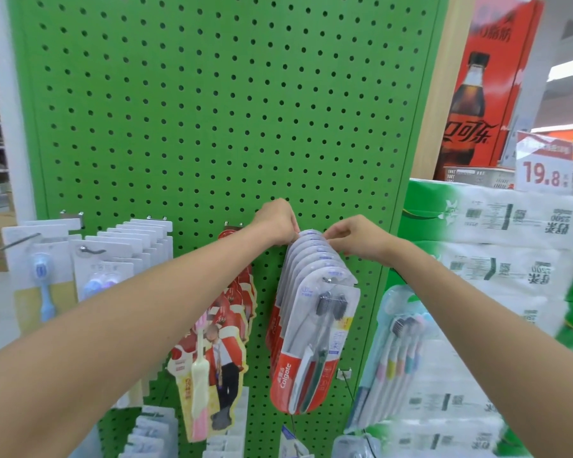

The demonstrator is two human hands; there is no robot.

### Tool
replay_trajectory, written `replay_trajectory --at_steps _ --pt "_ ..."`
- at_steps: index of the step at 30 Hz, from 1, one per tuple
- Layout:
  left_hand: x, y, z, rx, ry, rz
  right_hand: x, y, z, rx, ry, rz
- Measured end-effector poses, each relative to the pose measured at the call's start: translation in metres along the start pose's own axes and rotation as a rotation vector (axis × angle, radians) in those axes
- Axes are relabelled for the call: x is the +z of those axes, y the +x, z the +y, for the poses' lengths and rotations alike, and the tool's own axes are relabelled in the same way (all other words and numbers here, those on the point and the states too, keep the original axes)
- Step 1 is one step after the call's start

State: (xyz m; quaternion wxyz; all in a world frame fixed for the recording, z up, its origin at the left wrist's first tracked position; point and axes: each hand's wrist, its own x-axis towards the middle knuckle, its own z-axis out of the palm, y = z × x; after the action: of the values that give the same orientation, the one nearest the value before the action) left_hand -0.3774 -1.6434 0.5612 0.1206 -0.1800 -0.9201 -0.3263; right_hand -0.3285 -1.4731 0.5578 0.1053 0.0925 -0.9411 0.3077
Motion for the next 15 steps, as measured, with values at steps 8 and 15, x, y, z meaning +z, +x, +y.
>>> replay_trajectory --at_steps 8,15 --pt "-0.012 -0.001 -0.003 -0.044 -0.014 -0.068 0.000 0.000 0.000 0.007 -0.020 -0.013" --pt "-0.038 -0.015 -0.013 -0.113 -0.063 -0.100 -0.001 -0.001 -0.002 0.026 -0.036 -0.018"
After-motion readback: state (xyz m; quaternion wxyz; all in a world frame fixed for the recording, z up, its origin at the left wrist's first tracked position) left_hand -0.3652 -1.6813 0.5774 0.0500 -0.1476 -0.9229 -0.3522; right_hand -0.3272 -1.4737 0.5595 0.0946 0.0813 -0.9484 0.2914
